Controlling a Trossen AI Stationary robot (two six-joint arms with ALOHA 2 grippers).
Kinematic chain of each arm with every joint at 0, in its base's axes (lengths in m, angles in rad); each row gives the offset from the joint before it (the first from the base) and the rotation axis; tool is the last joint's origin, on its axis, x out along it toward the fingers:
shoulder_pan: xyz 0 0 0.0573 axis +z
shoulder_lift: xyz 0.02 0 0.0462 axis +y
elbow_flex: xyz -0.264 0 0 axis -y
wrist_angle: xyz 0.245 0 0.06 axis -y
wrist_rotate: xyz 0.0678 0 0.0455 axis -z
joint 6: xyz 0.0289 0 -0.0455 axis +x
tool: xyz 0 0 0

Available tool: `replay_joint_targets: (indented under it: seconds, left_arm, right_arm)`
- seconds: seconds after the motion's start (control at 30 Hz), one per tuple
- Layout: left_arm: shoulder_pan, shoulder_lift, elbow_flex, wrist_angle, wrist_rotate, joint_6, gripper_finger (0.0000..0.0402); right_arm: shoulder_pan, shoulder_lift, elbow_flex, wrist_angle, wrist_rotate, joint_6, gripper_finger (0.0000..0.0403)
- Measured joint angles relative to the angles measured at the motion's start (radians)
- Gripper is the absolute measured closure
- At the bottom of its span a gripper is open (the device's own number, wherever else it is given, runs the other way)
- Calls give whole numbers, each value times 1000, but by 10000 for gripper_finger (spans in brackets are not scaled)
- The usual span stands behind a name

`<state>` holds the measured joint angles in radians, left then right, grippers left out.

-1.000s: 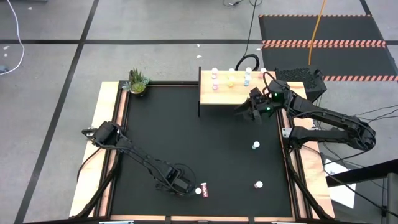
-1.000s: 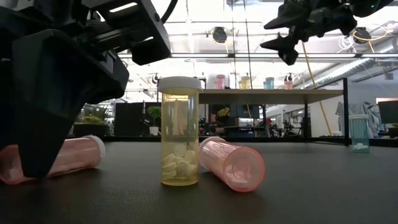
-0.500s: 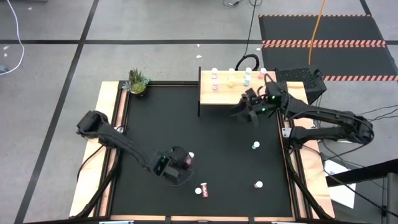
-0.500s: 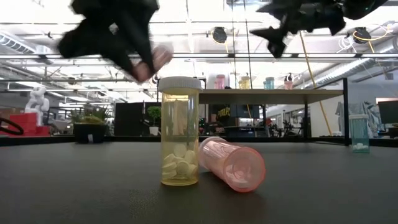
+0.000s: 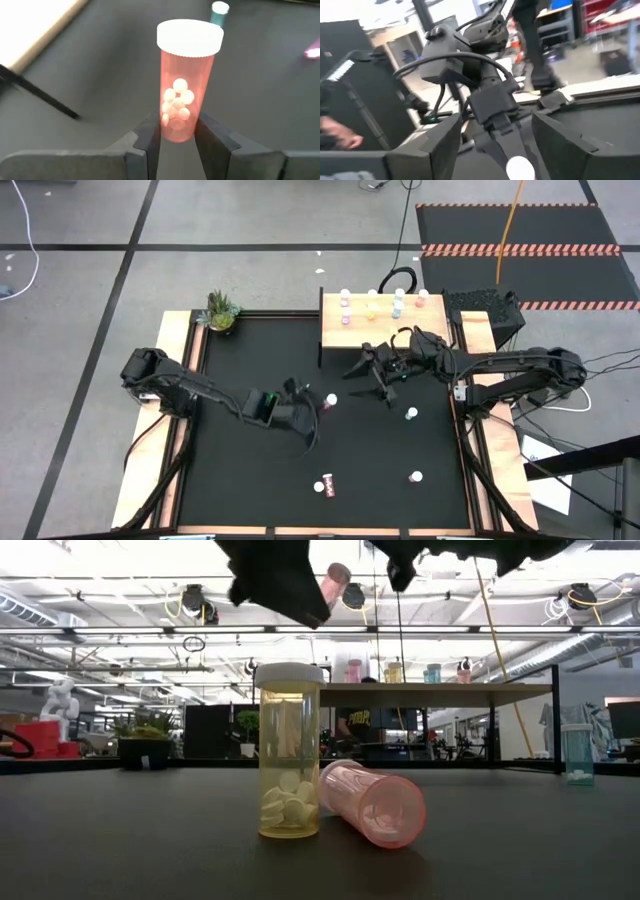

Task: Pick and place medicine bottles onto shelf by color
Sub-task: Put the bottom left pink pill bottle on the shelf aligned with the other pink pill bottle

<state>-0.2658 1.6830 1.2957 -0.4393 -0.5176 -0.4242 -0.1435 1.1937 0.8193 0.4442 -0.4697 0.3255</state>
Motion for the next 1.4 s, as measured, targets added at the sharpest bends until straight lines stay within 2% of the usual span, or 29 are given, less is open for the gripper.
replay_joint_targets:
  seconds: [0.2,0.43,0.67,0.8,1.1,1.4]
  left_arm:
    - [112,-43,-1,87,29,227,292]
    - [198,-70,0,243,168,387,291]
    - [215,-69,0,262,203,404,291]
    - [221,-68,0,265,203,403,291]
    - [222,-68,0,268,203,389,291]
    - [222,-68,0,279,203,366,283]
  right_arm:
    - [6,1,6,-83,159,-89,137]
    - [6,1,6,-111,285,-231,141]
    - [-8,0,6,-82,286,-230,146]
    - [-8,0,6,-75,286,-241,168]
    - [-8,0,6,-91,280,-270,254]
    - [-8,0,6,-93,281,-270,294]
